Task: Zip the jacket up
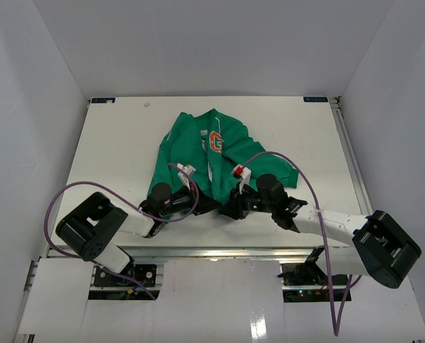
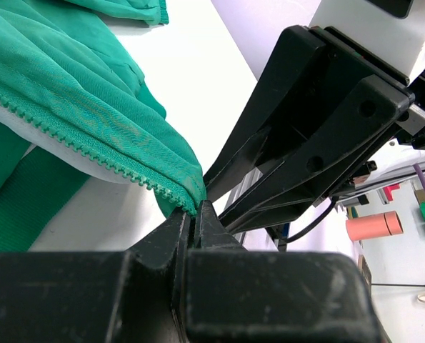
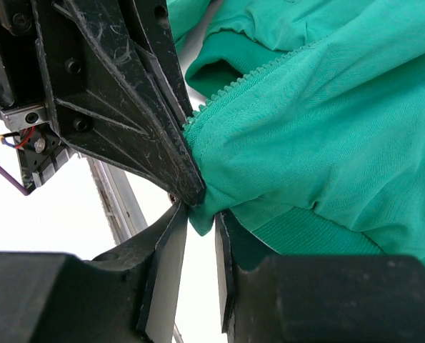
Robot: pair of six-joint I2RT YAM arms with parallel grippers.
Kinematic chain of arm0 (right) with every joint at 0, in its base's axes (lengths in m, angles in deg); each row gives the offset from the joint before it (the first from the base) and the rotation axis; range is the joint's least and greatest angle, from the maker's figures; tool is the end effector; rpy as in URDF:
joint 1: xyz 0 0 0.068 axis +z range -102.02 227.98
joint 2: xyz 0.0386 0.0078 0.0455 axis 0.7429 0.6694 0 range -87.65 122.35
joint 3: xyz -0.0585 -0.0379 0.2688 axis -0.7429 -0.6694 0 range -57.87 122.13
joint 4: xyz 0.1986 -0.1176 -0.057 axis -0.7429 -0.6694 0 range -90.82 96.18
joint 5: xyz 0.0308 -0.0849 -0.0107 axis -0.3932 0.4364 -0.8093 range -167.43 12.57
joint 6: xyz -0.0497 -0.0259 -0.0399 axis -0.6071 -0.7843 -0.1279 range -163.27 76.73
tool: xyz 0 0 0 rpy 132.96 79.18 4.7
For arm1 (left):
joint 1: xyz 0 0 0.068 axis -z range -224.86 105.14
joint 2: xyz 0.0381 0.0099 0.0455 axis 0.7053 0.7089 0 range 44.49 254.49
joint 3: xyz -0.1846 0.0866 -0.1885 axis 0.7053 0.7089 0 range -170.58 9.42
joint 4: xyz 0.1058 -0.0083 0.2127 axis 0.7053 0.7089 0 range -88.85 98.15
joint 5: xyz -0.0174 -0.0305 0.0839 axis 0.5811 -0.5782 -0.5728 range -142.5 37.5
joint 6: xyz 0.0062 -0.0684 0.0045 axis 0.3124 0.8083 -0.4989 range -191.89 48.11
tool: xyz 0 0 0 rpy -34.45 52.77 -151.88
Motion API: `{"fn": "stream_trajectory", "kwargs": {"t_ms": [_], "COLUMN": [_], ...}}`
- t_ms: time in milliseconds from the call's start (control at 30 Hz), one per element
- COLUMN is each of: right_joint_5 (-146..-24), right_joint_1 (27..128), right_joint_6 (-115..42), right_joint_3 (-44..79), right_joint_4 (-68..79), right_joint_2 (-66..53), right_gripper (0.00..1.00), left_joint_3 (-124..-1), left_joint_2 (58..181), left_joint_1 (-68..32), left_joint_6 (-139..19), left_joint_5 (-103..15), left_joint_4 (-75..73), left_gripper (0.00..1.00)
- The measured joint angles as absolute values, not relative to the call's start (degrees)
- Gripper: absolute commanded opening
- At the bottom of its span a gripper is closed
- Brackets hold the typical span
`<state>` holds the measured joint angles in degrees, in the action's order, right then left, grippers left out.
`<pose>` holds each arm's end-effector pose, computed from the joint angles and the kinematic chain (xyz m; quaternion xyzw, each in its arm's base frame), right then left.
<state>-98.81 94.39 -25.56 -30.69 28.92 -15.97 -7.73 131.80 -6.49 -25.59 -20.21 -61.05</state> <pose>0.1584 0.1956 0.2111 -0.3024 0.7624 0.4227 0.3855 0.1840 -0.1836 0.1793 0.1319 0.7356 -0.5796 0.3247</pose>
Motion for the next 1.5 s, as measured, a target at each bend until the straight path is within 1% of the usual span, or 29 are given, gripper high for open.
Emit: {"fn": "stream_trajectory", "kwargs": {"t_ms": [33, 100, 300, 533, 567, 600, 667, 733, 767, 867, 933, 1167, 1233, 1367, 1500], "right_joint_5": [-98.8, -98.8, -98.8, -98.9, -98.9, -99.0, -99.2, -99.5, -99.6, -99.5, -99.0, -94.6, -92.7, -88.7, -83.9], "right_joint_1": [94.4, 94.4, 94.4, 94.4, 94.4, 94.4, 94.4, 94.3, 94.3, 94.2, 94.2, 94.1, 94.0, 93.5, 93.2], "right_joint_6": [-25.6, -25.6, -25.8, -25.8, -25.8, -25.8, -25.9, -25.9, -25.9, -25.9, -25.8, -23.6, -22.6, -20.8, -19.4], "right_joint_3": [-30.7, -30.7, -30.7, -30.8, -30.8, -30.9, -31.0, -31.1, -31.1, -31.4, -31.5, -32.6, -33.1, -34.2, -34.9], "right_joint_4": [28.9, 28.9, 28.9, 28.9, 28.9, 28.9, 28.9, 28.9, 28.9, 29.1, 29.1, 29.3, 29.3, 29.0, 27.4], "right_joint_2": [-16.0, -16.0, -16.1, -16.1, -16.2, -16.3, -16.6, -16.8, -16.9, -16.9, -16.9, -18.8, -19.0, -20.1, -23.3], "right_gripper": [0.25, 0.19, 0.08, 0.08, 0.08, 0.08, 0.08, 0.08, 0.08, 0.08, 0.08, 0.08, 0.08, 0.08, 0.08], "left_joint_3": [-7.7, -7.7, -7.7, -7.8, -7.8, -7.9, -8.3, -8.8, -9.2, -10.6, -12.1, -16.4, -17.2, -21.2, -26.1], "left_joint_2": [131.8, 132.0, 132.4, 132.6, 132.6, 132.6, 132.6, 132.6, 132.5, 131.1, 128.6, 118.3, 116.6, 117.2, 121.0], "left_joint_1": [-6.5, -6.5, -6.5, -6.5, -6.5, -6.5, -6.5, -6.5, -6.6, -6.9, -6.9, -6.9, -6.9, -7.1, -7.2], "left_joint_6": [-25.6, -25.6, -25.6, -25.8, -25.8, -25.8, -25.8, -26.0, -26.0, -26.6, -27.1, -31.1, -32.3, -34.9, -37.1], "left_joint_5": [-20.1, -20.0, -19.9, -19.7, -19.7, -19.6, -19.3, -19.4, -19.6, -21.2, -23.8, -37.9, -41.9, -48.1, -52.2], "left_joint_4": [-61.1, -61.2, -61.5, -61.7, -61.7, -61.6, -61.2, -60.3, -59.3, -53.6, -46.8, -26.8, -21.4, -11.0, -4.8], "left_gripper": [0.0, 0.0, 0.0, 0.0, 0.03, 0.09, 0.34, 0.49, 0.52, 0.53, 0.53, 0.58, 0.58, 0.59, 0.59]}}
